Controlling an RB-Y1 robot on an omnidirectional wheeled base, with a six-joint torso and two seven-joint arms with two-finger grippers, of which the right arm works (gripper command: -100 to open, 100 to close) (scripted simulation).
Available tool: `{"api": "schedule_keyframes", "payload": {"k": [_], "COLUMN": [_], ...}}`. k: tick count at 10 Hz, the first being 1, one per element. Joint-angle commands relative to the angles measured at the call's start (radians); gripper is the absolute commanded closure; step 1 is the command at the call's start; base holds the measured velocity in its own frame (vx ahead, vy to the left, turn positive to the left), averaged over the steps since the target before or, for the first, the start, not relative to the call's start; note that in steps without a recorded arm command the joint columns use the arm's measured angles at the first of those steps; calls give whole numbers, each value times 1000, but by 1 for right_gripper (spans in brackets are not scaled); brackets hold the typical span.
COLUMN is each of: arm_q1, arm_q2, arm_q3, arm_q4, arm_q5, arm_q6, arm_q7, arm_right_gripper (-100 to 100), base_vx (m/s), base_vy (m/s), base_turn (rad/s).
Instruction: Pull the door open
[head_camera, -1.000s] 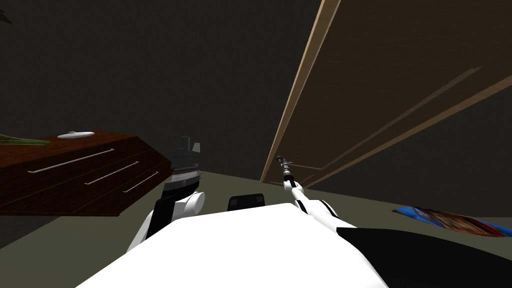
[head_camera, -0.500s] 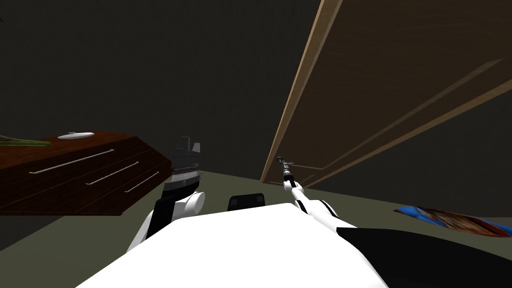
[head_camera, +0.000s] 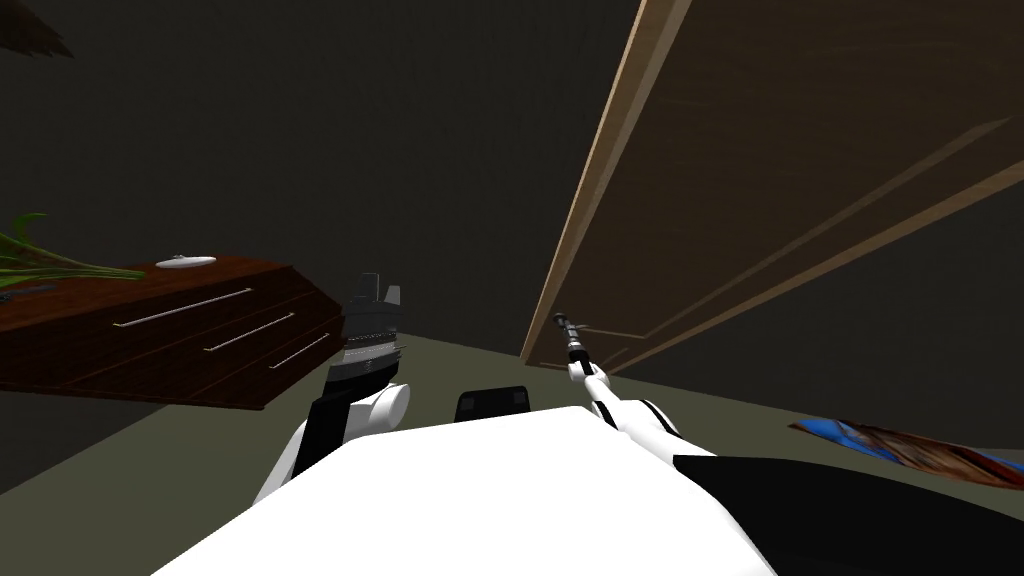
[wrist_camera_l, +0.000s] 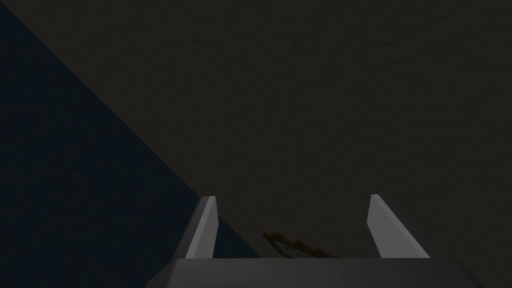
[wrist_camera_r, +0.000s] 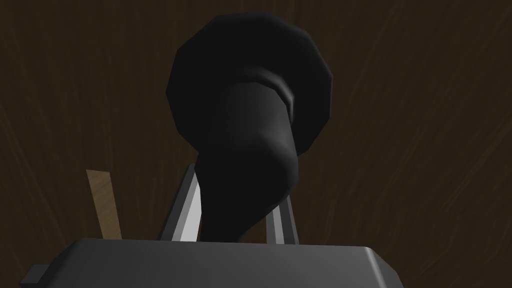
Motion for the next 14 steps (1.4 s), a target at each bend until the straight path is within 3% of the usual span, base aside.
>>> {"api": "schedule_keyframes", "payload": {"k": [1,7,8,14], "arm_q1": [11,34,32,84], "arm_q2": [-6,-45,-39,-95], "arm_q3": [17,81,76,152], "arm_q4": [-7,-20,-18,-36], "arm_q5": [10,46,43,86], "arm_q6": [-7,-45,-39,-127], "arm_q7": [-17,-93,-87,-180], "arm_right_gripper": [100,100,100,100], "base_vx": [-227,-228,-102,-217], "base_vy": [-56,-72,-38,-77], "base_turn": [97,108,34,96]}}
